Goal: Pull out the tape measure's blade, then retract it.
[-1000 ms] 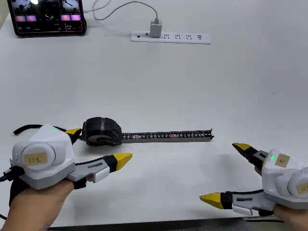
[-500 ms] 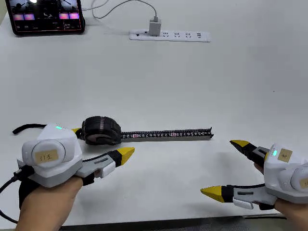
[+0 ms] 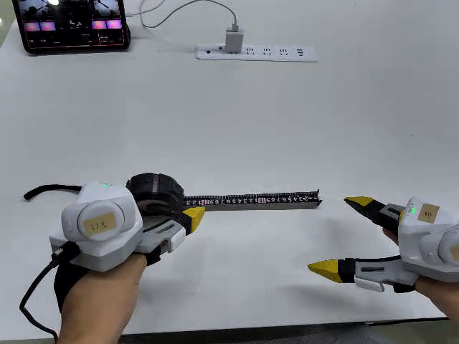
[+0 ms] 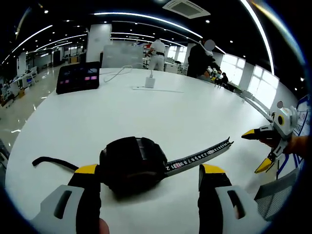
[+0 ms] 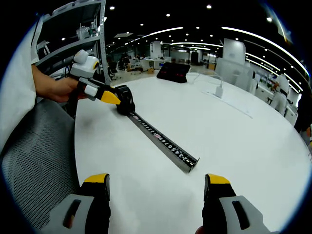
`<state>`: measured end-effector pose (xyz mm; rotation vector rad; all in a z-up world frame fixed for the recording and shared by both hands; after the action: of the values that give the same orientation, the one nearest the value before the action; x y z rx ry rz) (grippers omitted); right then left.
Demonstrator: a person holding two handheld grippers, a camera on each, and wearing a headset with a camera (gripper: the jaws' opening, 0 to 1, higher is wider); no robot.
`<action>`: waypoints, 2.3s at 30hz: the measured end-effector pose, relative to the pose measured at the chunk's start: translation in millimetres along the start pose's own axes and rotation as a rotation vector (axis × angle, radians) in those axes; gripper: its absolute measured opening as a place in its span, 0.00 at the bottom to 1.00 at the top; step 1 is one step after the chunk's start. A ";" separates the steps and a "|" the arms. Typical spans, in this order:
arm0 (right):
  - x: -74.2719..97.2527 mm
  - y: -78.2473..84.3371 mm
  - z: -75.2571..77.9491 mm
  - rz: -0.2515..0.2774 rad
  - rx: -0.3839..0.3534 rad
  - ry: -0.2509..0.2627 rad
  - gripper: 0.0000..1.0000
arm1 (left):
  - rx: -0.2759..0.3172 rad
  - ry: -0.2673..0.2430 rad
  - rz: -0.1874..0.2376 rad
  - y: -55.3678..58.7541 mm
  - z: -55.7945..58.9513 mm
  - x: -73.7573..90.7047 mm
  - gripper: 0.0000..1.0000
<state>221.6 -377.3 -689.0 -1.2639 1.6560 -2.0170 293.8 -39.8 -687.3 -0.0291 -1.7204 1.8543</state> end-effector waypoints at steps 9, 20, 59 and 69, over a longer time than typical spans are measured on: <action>-4.7 -4.6 10.2 -0.014 0.024 -0.015 0.74 | 0.042 -0.058 0.015 1.8 -3.1 -7.2 0.73; -11.4 -7.5 24.3 -0.039 0.055 -0.045 0.62 | 0.078 -0.114 0.014 3.5 -6.0 -12.4 0.67; -37.9 -10.9 58.0 -0.143 0.152 -0.162 0.39 | 0.131 -0.159 -0.008 8.5 -12.3 -20.4 0.61; -47.8 -14.1 66.1 -0.202 0.222 -0.234 0.32 | 0.130 -0.156 -0.006 8.8 -12.4 -20.4 0.61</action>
<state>303.2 -386.0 -699.7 -1.5647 1.2066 -2.0037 311.9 -37.3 -704.9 0.1776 -1.6947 2.0058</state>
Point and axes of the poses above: the centre of the closed fingertips' face, and the gripper's own axes: x roughly backward along the fingers, z roughly to its right, y roughly out of its underside, the point moved 10 cm from there along x, roughly backward along the fingers, and after that the axes turned 13 degrees about z, right-handed, at the moved point
